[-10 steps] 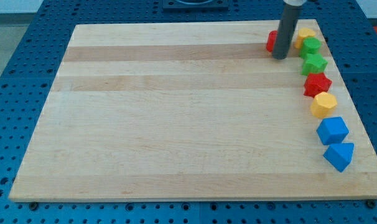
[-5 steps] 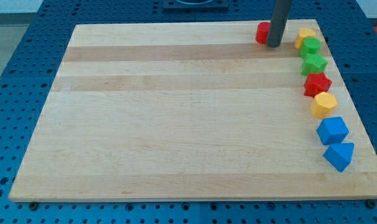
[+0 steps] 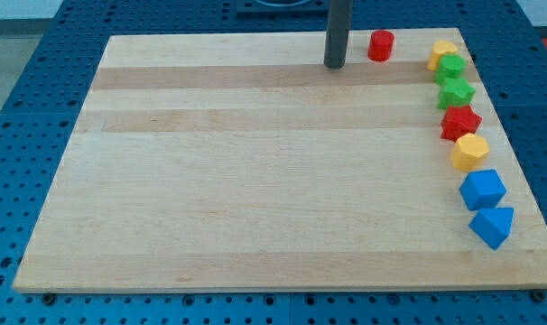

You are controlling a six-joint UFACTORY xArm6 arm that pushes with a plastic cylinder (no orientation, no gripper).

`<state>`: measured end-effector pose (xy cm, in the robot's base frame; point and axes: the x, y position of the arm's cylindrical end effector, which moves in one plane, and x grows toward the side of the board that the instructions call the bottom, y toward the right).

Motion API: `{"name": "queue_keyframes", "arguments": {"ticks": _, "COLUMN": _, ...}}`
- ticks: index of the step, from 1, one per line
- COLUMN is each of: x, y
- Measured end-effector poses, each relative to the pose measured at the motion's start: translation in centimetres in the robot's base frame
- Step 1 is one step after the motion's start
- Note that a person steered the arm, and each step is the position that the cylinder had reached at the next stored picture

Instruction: Slide the red circle to the top right

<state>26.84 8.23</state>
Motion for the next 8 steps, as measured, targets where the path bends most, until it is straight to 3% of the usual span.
{"name": "queue_keyframes", "arguments": {"ticks": 3, "x": -3.7, "y": 6.0}}
{"name": "queue_keyframes", "arguments": {"ticks": 8, "x": -2.6, "y": 7.0}}
